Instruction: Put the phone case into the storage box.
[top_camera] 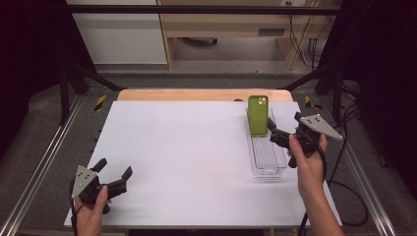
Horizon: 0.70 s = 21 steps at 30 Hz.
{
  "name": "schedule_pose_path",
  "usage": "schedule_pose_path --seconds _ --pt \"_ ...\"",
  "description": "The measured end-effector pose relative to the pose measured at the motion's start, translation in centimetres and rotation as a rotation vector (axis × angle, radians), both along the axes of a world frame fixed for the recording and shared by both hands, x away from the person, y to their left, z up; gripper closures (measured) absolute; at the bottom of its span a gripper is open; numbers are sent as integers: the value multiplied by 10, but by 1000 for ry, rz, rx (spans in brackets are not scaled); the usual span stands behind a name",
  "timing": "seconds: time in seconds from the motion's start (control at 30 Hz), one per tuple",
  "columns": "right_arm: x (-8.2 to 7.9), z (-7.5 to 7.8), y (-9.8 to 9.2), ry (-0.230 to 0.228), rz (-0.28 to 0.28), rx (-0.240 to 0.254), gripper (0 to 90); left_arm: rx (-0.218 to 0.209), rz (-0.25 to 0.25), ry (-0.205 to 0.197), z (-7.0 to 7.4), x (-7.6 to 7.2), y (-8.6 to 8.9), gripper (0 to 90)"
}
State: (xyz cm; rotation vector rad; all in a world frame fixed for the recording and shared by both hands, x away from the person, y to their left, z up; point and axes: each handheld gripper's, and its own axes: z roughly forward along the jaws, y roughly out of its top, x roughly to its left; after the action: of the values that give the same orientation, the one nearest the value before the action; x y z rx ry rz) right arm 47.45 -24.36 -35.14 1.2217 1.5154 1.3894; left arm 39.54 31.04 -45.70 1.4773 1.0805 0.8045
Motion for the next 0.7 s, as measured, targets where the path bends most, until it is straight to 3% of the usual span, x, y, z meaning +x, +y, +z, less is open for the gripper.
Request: schedule_pose_path --seconds 0.1,0.47,0.7 --pt "-5 0 -10 -10 0 14 33 24 -5 0 -1 0 -2 18" --pt "-22 -2 -38 -23 3 24 35 24 -12 -4 -1 -2 -4 18" --pt "-29 -13 -53 -19 -3 33 35 29 -11 -2 -1 -2 -5 18"
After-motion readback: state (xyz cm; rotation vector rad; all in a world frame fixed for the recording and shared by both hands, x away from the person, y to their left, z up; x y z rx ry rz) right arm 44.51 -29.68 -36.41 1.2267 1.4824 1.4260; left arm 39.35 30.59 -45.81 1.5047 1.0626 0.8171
